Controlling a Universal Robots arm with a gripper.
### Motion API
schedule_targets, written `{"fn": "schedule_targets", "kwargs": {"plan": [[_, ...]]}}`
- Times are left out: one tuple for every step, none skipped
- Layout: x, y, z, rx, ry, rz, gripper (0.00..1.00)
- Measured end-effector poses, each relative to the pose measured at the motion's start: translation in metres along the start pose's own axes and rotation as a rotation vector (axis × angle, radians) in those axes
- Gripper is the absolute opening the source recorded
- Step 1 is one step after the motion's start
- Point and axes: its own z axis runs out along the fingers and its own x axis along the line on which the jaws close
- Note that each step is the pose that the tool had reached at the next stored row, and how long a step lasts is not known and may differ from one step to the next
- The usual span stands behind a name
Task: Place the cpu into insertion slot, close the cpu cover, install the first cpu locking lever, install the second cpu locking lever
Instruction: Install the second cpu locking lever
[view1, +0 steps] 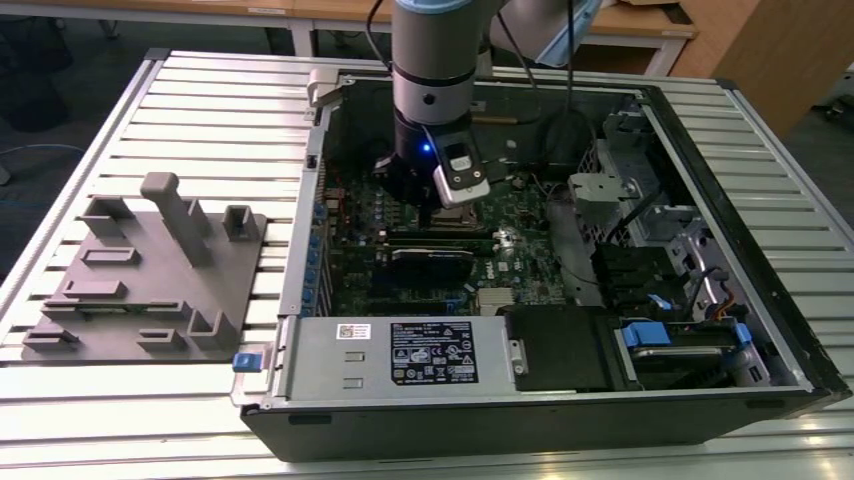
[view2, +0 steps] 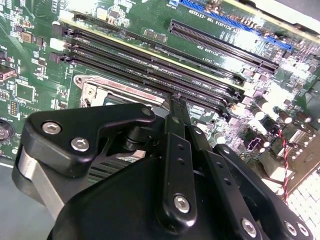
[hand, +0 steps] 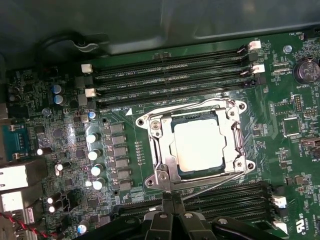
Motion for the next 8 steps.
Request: {"fn": "schedule_targets", "kwargs": {"plan": [[0.0002,0.0,0.0011,0.0001,0.0001,0.0,0.1],[0.0004,-0.0001,0.0022,0.0003,0.0001,0.0,0.1],[0.0006,-0.0002,0.0032,0.0003,0.0002,0.0,0.1],[0.0009,-0.0002,0.004,0.0003,0.0001,0.0,0.1],[0.0011,-0.0002,0.0049,0.0004,0.0002,0.0,0.1],[0.0012,-0.0003,0.0057,0.0003,0.0002,0.0,0.1],[0.0018,-0.0004,0.0063,0.0004,0.0002,0.0,0.1],[0.0028,-0.0006,0.0067,0.0005,0.0003,0.0,0.1]]}}
